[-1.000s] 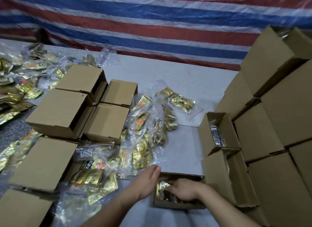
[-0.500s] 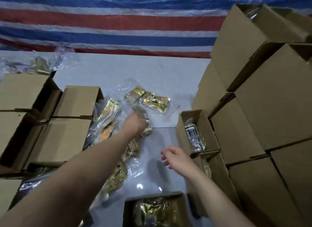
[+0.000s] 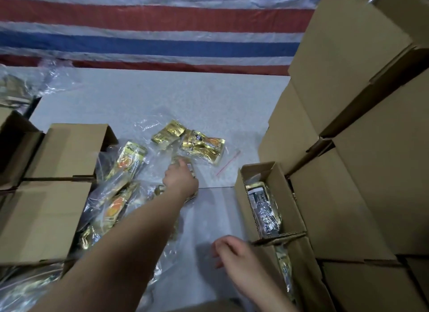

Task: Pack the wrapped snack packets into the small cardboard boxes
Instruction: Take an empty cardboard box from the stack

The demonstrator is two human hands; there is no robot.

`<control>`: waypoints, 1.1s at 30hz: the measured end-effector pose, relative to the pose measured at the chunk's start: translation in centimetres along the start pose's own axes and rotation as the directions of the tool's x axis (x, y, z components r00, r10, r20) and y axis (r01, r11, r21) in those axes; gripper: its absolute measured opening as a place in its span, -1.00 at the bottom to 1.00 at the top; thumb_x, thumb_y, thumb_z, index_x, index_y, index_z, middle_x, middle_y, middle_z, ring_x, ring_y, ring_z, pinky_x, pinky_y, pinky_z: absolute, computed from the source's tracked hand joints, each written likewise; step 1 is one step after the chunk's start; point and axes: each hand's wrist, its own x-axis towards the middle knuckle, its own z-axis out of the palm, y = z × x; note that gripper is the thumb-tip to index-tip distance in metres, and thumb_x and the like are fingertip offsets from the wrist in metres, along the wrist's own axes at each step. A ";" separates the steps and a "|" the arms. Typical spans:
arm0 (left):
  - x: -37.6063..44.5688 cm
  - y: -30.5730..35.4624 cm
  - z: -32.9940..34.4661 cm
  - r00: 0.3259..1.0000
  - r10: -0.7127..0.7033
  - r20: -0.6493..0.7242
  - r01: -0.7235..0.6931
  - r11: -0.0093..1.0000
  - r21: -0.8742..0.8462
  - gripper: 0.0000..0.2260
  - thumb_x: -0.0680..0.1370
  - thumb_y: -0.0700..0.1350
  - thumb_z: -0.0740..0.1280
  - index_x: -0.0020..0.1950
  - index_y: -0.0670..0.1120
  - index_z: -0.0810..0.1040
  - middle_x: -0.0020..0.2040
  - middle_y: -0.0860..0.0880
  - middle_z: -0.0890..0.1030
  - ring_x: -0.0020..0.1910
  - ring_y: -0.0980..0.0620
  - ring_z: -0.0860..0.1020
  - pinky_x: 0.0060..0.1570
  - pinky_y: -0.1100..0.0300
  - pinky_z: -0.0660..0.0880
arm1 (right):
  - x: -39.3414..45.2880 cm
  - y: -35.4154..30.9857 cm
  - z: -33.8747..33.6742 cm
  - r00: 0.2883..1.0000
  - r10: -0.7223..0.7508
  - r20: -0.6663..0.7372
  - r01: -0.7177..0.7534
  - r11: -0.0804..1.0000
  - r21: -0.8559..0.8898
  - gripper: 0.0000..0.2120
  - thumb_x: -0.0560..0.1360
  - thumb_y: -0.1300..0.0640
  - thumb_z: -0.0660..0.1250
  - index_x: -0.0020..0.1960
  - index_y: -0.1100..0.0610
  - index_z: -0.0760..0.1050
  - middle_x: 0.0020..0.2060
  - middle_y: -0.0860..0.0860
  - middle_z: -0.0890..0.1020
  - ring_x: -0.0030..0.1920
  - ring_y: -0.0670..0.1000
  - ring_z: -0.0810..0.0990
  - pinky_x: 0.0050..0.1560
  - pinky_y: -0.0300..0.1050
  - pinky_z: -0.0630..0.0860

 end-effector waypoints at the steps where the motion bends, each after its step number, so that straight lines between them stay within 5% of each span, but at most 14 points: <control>1: -0.7 -0.6 -0.9 1.000 0.001 -0.023 -0.002 0.999 -0.046 -0.34 0.55 0.08 0.26 0.56 -0.10 0.09 0.32 -0.26 0.38 0.29 -0.27 0.42 0.19 -0.08 0.45 | 0.1 -0.6 0.2 0.999 -0.017 0.029 0.017 1.000 -0.009 -0.81 0.52 -0.01 0.27 -0.21 -0.16 0.60 -0.23 -0.04 0.69 -0.22 -0.08 0.63 -0.18 -0.21 0.46; 4: -3.9 -1.4 -3.3 0.998 0.067 -0.009 -0.067 0.955 -0.289 -0.53 0.62 0.01 0.13 0.53 -0.04 0.19 0.28 -0.29 0.44 0.16 -0.29 0.52 0.17 -0.07 0.48 | 0.9 -2.0 -0.1 1.000 -0.013 -0.004 0.013 0.997 0.079 -0.73 0.57 0.11 0.28 -0.26 -0.02 0.63 -0.28 -0.04 0.70 -0.28 -0.12 0.61 -0.25 -0.25 0.47; 6: -6.9 -1.5 -4.4 0.984 0.178 -0.009 -0.159 0.850 -0.502 -0.51 0.63 -0.08 0.11 0.57 -0.02 0.15 0.31 -0.27 0.47 0.09 -0.22 0.58 0.14 -0.03 0.53 | 2.3 -2.7 -0.8 0.993 0.011 -0.122 0.008 0.988 0.153 -0.78 0.58 0.08 0.31 -0.21 0.03 0.62 -0.23 -0.03 0.70 -0.17 -0.05 0.63 -0.13 -0.17 0.49; 9: -13.0 -2.8 -8.1 0.951 0.284 -0.122 -0.293 0.703 -0.648 -0.47 0.61 -0.16 0.12 0.59 0.00 0.16 0.48 -0.07 0.37 0.30 -0.01 0.44 0.27 0.20 0.35 | 2.3 -5.2 -0.6 0.988 0.058 -0.144 -0.007 0.944 0.329 -0.81 0.60 -0.08 0.28 -0.01 0.02 0.56 -0.04 -0.02 0.66 -0.02 -0.05 0.61 -0.02 -0.10 0.50; 13: -21.6 -4.7 -12.2 0.895 0.361 -0.263 -0.436 0.586 -0.683 -0.47 0.57 -0.10 0.12 0.56 0.10 0.21 0.52 0.17 0.29 0.48 0.23 0.24 0.50 0.22 0.15 | -0.6 -9.1 0.9 0.999 0.019 0.048 -0.048 0.711 0.702 -0.47 0.43 -0.26 0.29 0.23 0.09 0.48 0.06 0.08 0.59 0.00 0.05 0.61 0.03 -0.03 0.53; 15: -25.0 -5.4 -12.6 0.863 0.395 -0.315 -0.502 0.605 -0.618 -0.42 0.51 0.03 0.10 0.55 0.20 0.17 0.49 0.27 0.23 0.48 0.33 0.15 0.45 0.39 0.06 | -2.3 -10.5 1.5 0.989 -0.093 0.117 -0.030 0.642 0.766 -0.34 0.40 -0.31 0.30 0.34 0.08 0.47 0.20 0.14 0.59 0.16 0.14 0.62 0.25 0.11 0.51; 17: -27.9 -5.7 -12.1 0.828 0.450 -0.334 -0.560 0.637 -0.530 -0.39 0.50 0.14 0.07 0.56 0.29 0.05 0.46 0.31 0.17 0.48 0.41 0.04 0.45 0.39 -0.01 | -4.5 -11.7 1.9 0.959 -0.207 0.192 -0.036 0.585 0.810 -0.34 0.39 -0.35 0.31 0.25 0.13 0.60 0.14 0.19 0.66 0.15 0.18 0.65 0.15 0.11 0.58; 19: -29.8 -5.8 -11.3 0.781 0.507 -0.365 -0.624 0.636 -0.453 -0.39 0.53 0.14 0.09 0.57 0.29 -0.01 0.53 0.29 0.13 0.50 0.38 -0.01 0.50 0.30 -0.01 | -6.4 -12.7 1.8 0.938 -0.242 0.249 -0.065 0.581 0.811 -0.24 0.32 -0.40 0.31 0.22 0.19 0.61 0.13 0.19 0.67 0.11 0.17 0.67 0.03 0.07 0.63; 21: -31.0 -6.0 -10.9 0.761 0.514 -0.396 -0.646 0.657 -0.388 -0.41 0.55 0.14 0.12 0.58 0.21 0.06 0.54 0.19 0.19 0.51 0.26 0.07 0.51 0.18 0.09 | -7.6 -12.6 1.6 0.936 -0.240 0.259 -0.067 0.600 0.798 -0.16 0.25 -0.42 0.32 0.28 0.19 0.58 0.17 0.14 0.66 0.15 0.14 0.66 0.21 0.10 0.55; 26: -32.8 -7.2 -11.1 0.737 0.524 -0.427 -0.619 0.777 -0.115 -0.38 0.52 0.35 0.09 0.56 0.23 0.12 0.46 0.08 0.21 0.46 0.05 0.19 0.46 0.07 0.19 | -10.1 -11.1 1.5 0.954 -0.269 0.130 0.060 0.598 0.799 -0.40 0.31 -0.20 0.41 0.11 0.26 0.60 0.05 0.28 0.62 0.08 0.25 0.60 0.33 0.24 0.43; 30: -33.4 -10.5 -10.1 0.808 0.503 -0.308 -0.589 0.671 -0.449 -0.28 0.43 0.52 0.03 0.53 0.24 0.17 0.40 0.30 0.21 0.40 0.34 0.22 0.42 0.22 0.21 | -11.5 -9.3 -0.2 0.943 -0.303 -0.140 0.313 0.659 0.684 -0.55 0.46 -0.04 0.35 0.12 0.34 0.56 -0.17 0.19 0.65 -0.22 0.06 0.68 -0.18 -0.08 0.61; 33: -32.2 -14.2 -7.1 0.881 0.458 -0.116 -0.435 0.690 -0.578 -0.45 0.56 0.35 0.12 0.49 0.14 0.32 0.38 0.18 0.41 0.31 0.25 0.42 0.32 0.20 0.39 | -12.4 -7.1 -2.3 0.874 -0.471 -0.120 0.474 0.768 0.431 -0.61 0.38 -0.05 0.50 0.16 0.04 0.60 -0.08 0.03 0.72 -0.11 0.01 0.70 -0.09 -0.08 0.61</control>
